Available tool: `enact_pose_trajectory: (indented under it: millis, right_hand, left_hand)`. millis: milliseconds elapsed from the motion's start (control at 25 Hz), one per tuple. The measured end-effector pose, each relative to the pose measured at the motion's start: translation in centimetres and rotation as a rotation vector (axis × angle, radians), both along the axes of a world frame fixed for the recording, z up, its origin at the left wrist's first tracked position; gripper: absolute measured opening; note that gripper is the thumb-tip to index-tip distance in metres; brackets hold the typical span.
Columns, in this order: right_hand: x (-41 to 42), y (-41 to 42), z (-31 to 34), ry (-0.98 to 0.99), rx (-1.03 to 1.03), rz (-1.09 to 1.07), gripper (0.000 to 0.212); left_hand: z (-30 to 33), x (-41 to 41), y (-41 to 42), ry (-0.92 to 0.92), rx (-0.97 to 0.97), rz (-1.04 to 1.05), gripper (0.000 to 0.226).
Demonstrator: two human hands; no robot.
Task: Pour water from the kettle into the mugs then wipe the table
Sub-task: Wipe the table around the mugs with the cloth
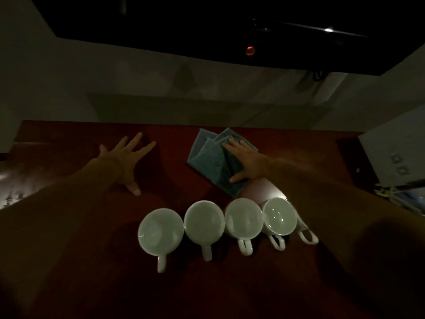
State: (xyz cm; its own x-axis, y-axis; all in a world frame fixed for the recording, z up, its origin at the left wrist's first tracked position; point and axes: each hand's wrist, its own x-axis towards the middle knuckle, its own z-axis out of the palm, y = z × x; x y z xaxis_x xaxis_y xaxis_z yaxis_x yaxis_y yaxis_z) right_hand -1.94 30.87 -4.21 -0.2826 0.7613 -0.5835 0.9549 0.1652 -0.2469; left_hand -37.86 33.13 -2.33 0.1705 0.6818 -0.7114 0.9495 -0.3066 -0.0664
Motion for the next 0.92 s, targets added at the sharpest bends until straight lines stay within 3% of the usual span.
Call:
enact_pose_trajectory:
  millis: [160, 360, 560, 920]
  right_hand:
    - [12.2, -2.4, 0.7, -0.028, -0.004, -0.119, 0.125]
    - [14.9, -3.0, 0.4, -0.015, 0.033, -0.086, 0.126]
    - [10.2, -2.1, -0.3, -0.073, 0.013, -0.001, 0.122]
    - [-7.4, 0.0, 0.2, 0.035, -0.038, 0.394, 0.118]
  left_hand:
    - [-0.4, 0.8, 0.9, 0.022, -0.029, 0.019, 0.156]
    - [-0.6, 0.4, 0.9, -0.061, -0.054, 0.053, 0.16]
    - [-0.5, 0.0, 0.7, -0.104, -0.067, 0.056, 0.156]
    - [-1.0, -0.8, 0.5, -0.161, -0.044, 0.032, 0.155]
